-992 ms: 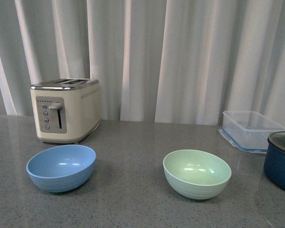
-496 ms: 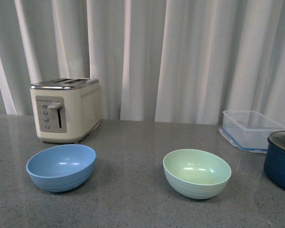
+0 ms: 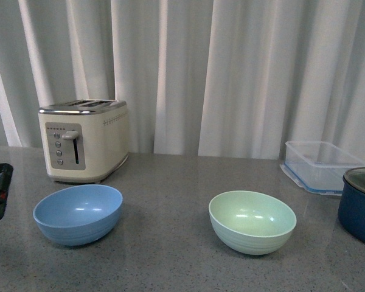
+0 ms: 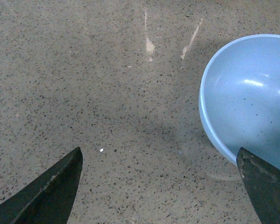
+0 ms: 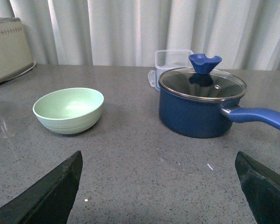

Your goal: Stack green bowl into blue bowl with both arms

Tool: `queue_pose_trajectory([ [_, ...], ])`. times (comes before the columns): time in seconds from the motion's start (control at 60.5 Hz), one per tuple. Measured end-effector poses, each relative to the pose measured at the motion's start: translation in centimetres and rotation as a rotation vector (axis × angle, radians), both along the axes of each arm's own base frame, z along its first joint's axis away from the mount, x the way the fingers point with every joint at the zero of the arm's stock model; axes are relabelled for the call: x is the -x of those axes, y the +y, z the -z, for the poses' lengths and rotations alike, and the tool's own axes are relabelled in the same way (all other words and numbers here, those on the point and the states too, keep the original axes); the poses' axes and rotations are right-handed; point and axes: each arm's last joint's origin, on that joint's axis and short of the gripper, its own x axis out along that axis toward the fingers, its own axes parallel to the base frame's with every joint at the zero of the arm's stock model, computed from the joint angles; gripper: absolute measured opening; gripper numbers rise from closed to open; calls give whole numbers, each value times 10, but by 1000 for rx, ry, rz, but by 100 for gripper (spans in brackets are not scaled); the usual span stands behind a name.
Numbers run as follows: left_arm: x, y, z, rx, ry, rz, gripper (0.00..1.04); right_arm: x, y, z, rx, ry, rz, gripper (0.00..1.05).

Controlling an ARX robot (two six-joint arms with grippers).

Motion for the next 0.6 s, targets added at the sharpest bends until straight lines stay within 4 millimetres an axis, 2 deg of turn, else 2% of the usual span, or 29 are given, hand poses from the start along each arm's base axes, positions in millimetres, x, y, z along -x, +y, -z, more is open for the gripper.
queue_pose_trajectory([
  [0.281, -31, -9, 11, 35, 55, -9, 98, 0, 0, 0, 0, 0, 0, 95],
  [0.595, -53, -16, 14, 36, 53, -14, 98, 0, 0, 0, 0, 0, 0, 95],
])
